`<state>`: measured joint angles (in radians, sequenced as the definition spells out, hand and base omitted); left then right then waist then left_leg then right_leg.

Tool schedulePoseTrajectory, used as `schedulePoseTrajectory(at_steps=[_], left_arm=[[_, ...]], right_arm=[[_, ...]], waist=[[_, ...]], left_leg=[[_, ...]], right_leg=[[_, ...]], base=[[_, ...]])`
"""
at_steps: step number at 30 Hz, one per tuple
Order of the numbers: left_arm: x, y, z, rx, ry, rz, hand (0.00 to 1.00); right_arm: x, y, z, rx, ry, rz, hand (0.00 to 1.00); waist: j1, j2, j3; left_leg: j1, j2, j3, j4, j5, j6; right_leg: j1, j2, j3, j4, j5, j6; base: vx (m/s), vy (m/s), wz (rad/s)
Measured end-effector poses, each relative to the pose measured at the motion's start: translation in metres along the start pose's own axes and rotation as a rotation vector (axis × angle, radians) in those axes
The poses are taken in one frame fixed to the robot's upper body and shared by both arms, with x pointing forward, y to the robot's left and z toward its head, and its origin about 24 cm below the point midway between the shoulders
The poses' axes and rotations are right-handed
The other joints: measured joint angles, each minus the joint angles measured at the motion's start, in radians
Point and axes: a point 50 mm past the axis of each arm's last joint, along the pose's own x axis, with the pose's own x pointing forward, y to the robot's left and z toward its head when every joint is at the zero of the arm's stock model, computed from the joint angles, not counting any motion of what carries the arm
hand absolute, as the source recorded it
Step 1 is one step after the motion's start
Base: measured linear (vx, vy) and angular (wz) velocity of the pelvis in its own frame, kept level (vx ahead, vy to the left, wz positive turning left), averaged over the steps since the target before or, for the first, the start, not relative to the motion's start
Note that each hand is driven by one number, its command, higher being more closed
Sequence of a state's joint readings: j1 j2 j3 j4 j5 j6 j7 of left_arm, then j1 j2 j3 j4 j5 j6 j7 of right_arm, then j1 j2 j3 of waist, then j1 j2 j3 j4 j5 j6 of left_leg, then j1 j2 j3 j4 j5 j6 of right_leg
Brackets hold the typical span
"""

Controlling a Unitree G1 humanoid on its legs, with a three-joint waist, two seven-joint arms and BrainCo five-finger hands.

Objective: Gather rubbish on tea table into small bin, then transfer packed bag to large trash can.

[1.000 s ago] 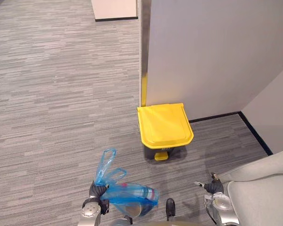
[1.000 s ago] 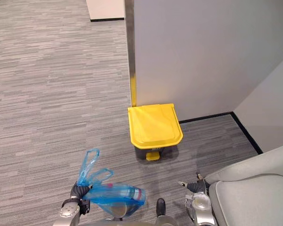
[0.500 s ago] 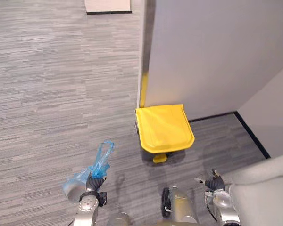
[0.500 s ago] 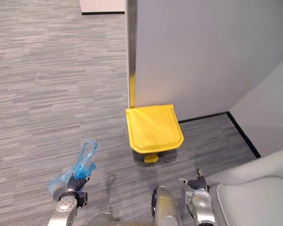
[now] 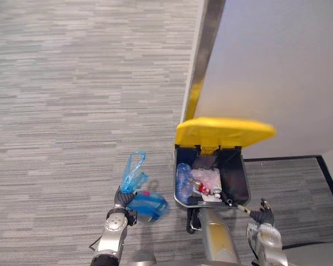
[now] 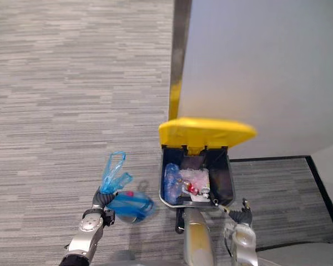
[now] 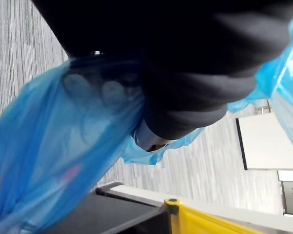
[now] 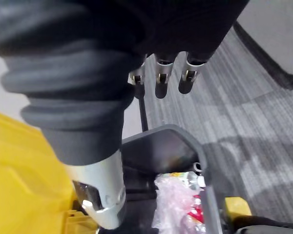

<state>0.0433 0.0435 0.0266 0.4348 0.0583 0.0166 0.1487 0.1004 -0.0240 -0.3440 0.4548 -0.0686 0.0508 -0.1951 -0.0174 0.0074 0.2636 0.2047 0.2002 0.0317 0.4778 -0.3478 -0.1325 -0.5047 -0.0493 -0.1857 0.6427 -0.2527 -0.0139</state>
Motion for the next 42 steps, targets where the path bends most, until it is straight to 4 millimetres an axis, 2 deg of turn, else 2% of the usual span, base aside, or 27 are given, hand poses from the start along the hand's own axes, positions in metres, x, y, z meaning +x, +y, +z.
schedulePoseTrajectory(at_steps=[1, 4, 8, 11, 14, 15, 17, 19, 21, 22, 23, 24, 25, 28, 29, 30, 31, 32, 33, 34, 35, 36, 39, 42], left_arm=[[0.002, -0.003, 0.005, -0.006, -0.017, -0.013, 1.0], [0.002, 0.0, 0.004, 0.0, -0.015, -0.013, 1.0], [-0.004, 0.008, -0.009, 0.019, 0.023, 0.002, 1.0], [-0.005, 0.011, -0.011, 0.026, 0.028, 0.008, 1.0], [-0.001, 0.012, -0.004, 0.034, 0.006, 0.008, 1.0], [0.001, 0.012, -0.001, 0.034, -0.006, 0.007, 1.0], [0.005, 0.01, 0.008, 0.033, -0.038, 0.005, 1.0], [0.007, 0.007, 0.014, 0.039, -0.068, 0.0, 1.0], [0.009, 0.008, 0.019, 0.042, -0.084, 0.004, 1.0], [0.01, 0.009, 0.019, 0.043, -0.087, 0.005, 1.0], [0.012, 0.006, 0.025, 0.045, -0.106, -0.002, 1.0], [0.014, 0.006, 0.029, 0.043, -0.12, -0.004, 1.0], [0.016, 0.007, 0.033, 0.047, -0.132, -0.002, 1.0], [0.019, 0.011, 0.036, 0.044, -0.137, 0.004, 1.0], [0.019, 0.012, 0.037, 0.044, -0.144, 0.005, 1.0], [0.02, 0.009, 0.039, 0.039, -0.155, -0.007, 1.0], [0.02, 0.003, 0.044, 0.025, -0.173, -0.025, 1.0], [0.021, 0.002, 0.048, 0.033, -0.189, -0.031, 1.0], [0.022, 0.003, 0.051, 0.025, -0.201, -0.023, 1.0], [0.023, 0.003, 0.054, 0.027, -0.209, -0.026, 1.0], [0.022, 0.002, 0.051, 0.029, -0.202, -0.034, 1.0], [0.022, 0.001, 0.052, 0.019, -0.203, -0.037, 1.0], [0.023, 0.0, 0.055, 0.017, -0.214, -0.038, 1.0], [0.023, 0.003, 0.061, 0.023, -0.24, -0.033, 1.0]], right_arm=[[-0.001, 0.002, 0.001, 0.012, -0.005, 0.005, 0.0], [-0.003, 0.008, -0.002, 0.033, 0.008, 0.023, 0.0], [-0.008, 0.029, -0.001, -0.002, 0.0, 0.105, 0.0], [-0.008, 0.051, 0.013, -0.038, -0.054, 0.199, 0.0], [-0.005, 0.071, 0.043, -0.07, -0.155, 0.274, 0.0], [-0.003, 0.076, 0.06, -0.087, -0.215, 0.295, 0.0], [0.001, 0.082, 0.091, -0.132, -0.33, 0.314, 0.0], [0.005, 0.083, 0.114, -0.174, -0.409, 0.314, 0.0], [0.009, 0.086, 0.147, -0.224, -0.514, 0.32, 0.0], [0.009, 0.087, 0.155, -0.238, -0.539, 0.32, 0.0], [0.014, 0.082, 0.176, -0.283, -0.594, 0.301, 0.0], [0.016, 0.078, 0.186, -0.303, -0.618, 0.286, 0.0], [0.019, 0.075, 0.196, -0.314, -0.635, 0.271, 0.0], [0.023, 0.066, 0.222, -0.395, -0.69, 0.245, 0.0], [0.023, 0.063, 0.233, -0.404, -0.714, 0.234, 0.0], [0.022, 0.06, 0.256, -0.429, -0.761, 0.211, 0.0], [0.019, 0.054, 0.271, -0.46, -0.805, 0.195, 0.0], [0.019, 0.049, 0.275, -0.469, -0.816, 0.179, 0.0], [0.021, 0.047, 0.282, -0.482, -0.817, 0.17, 0.0], [0.02, 0.047, 0.286, -0.48, -0.824, 0.166, 0.0], [0.019, 0.043, 0.293, -0.484, -0.841, 0.152, 0.0], [0.019, 0.038, 0.296, -0.492, -0.843, 0.137, 0.0], [0.024, 0.029, 0.294, -0.534, -0.821, 0.117, 0.0], [0.026, 0.021, 0.297, -0.545, -0.82, 0.094, 0.0]], waist=[[-0.009, 0.0, 0.0], [-0.009, -0.006, -0.007], [0.002, -0.016, -0.05], [0.007, -0.013, -0.055], [0.011, -0.008, -0.054], [0.013, -0.005, -0.052], [0.033, 0.001, -0.049], [0.033, 0.011, -0.043], [0.034, 0.018, -0.037], [0.033, 0.019, -0.037], [0.031, 0.029, -0.024], [0.031, 0.036, -0.018], [0.032, 0.031, -0.003], [0.029, 0.006, 0.011], [0.028, -0.001, 0.016], [0.034, 0.001, 0.026], [0.032, 0.039, 0.046], [0.014, 0.005, 0.066], [0.005, -0.02, 0.083], [0.007, -0.013, 0.083], [0.014, -0.01, 0.081], [0.006, -0.008, 0.082], [-0.002, 0.002, 0.086], [0.0, 0.002, 0.086]], left_leg=[[0.002, 0.005, 0.001, -0.03, 0.004, 0.0], [0.012, 0.005, 0.028, -0.073, 0.004, 0.0], [-0.033, -0.005, 0.056, -0.095, 0.004, 0.0], [-0.086, -0.003, 0.052, -0.093, 0.004, 0.0], [-0.139, 0.011, 0.046, -0.093, 0.003, -0.001], [-0.159, 0.016, 0.036, -0.093, 0.003, -0.001], [-0.186, 0.031, 0.017, -0.096, 0.003, -0.001], [-0.208, 0.042, -0.004, -0.104, 0.003, -0.002], [-0.213, 0.051, -0.007, -0.158, 0.001, -0.002], [-0.219, 0.053, -0.007, -0.167, -0.006, -0.003], [-0.239, 0.066, -0.016, -0.173, -0.052, 0.024], [-0.243, 0.073, -0.036, -0.188, -0.089, 0.031], [-0.246, 0.074, -0.051, -0.195, -0.105, -0.002], [-0.263, 0.062, -0.109, -0.241, -0.108, -0.007], [-0.284, 0.047, -0.119, -0.187, -0.114, -0.007], [-0.358, 0.0, -0.131, -0.023, -0.124, 0.022], [-0.365, 0.011, -0.12, -0.042, -0.146, 0.061], [-0.348, -0.009, -0.121, -0.043, -0.167, -0.012], [-0.334, -0.016, -0.134, -0.058, -0.164, -0.021], [-0.34, -0.007, -0.143, -0.054, -0.159, -0.028], [-0.369, -0.003, -0.16, -0.057, -0.146, -0.031], [-0.375, 0.008, -0.164, -0.062, -0.132, -0.051], [-0.364, 0.027, -0.168, -0.092, -0.097, -0.075], [-0.366, 0.028, -0.172, -0.126, -0.054, -0.078]], right_leg=[[0.0, -0.001, -0.009, -0.011, 0.002, -0.003], [-0.006, -0.003, -0.01, -0.024, 0.014, -0.022], [-0.058, -0.006, 0.005, -0.044, 0.047, -0.004], [-0.1, -0.009, 0.001, -0.054, 0.064, 0.007], [-0.134, -0.009, -0.018, -0.069, 0.082, -0.003], [-0.147, -0.008, -0.03, -0.075, 0.09, -0.002], [-0.16, -0.001, -0.046, -0.089, 0.105, 0.001], [-0.163, 0.0, -0.065, -0.107, 0.116, 0.002], [-0.177, 0.012, -0.082, -0.146, 0.129, 0.021], [-0.184, 0.014, -0.084, -0.151, 0.133, 0.027], [-0.198, 0.025, -0.091, -0.164, 0.145, 0.045], [-0.207, 0.034, -0.092, -0.168, 0.15, 0.053], [-0.209, 0.038, -0.091, -0.174, 0.156, 0.061], [-0.209, 0.056, -0.094, -0.253, 0.2, 0.054], [-0.209, 0.056, -0.104, -0.283, 0.201, 0.056], [-0.221, 0.049, -0.133, -0.295, 0.162, 0.191], [-0.278, 0.045, -0.079, -0.094, 0.158, 0.074], [-0.292, 0.03, 0.08, 0.046, 0.163, 0.003], [-0.261, 0.007, 0.076, -0.011, 0.168, 0.014], [-0.259, 0.015, 0.056, -0.04, 0.181, 0.017], [-0.256, 0.018, 0.014, -0.088, 0.229, -0.011], [-0.255, 0.021, -0.003, -0.097, 0.244, -0.049], [-0.213, 0.021, -0.034, -0.14, 0.265, -0.062], [-0.182, 0.01, -0.055, -0.2, 0.295, -0.059]], base=[[0.14, -0.03, 0.19], [0.04, -0.009, 0.06], [-0.04, -0.027, -0.02], [-0.05, -0.079, 0.11], [-0.06, -0.117, 0.2], [-0.07, -0.136, 0.21], [-0.08, -0.152, 0.24], [-0.1, -0.14, 0.28], [-0.14, -0.12, 0.13], [-0.18, -0.117, 0.09], [-0.22, -0.105, 0.1], [-0.23, -0.099, 0.12], [-0.28, -0.104, 0.11], [-0.15, -0.088, 0.12], [-0.14, -0.106, -0.25], [-0.13, -0.049, -0.36], [-0.11, 0.011, -0.09], [-0.03, -0.076, 0.3], [0.03, -0.089, 0.28], [0.04, -0.114, -0.09], [0.0, -0.051, -0.15], [-0.01, -0.047, -0.04], [0.01, -0.017, 0.21], [-0.01, 0.015, 0.36]])
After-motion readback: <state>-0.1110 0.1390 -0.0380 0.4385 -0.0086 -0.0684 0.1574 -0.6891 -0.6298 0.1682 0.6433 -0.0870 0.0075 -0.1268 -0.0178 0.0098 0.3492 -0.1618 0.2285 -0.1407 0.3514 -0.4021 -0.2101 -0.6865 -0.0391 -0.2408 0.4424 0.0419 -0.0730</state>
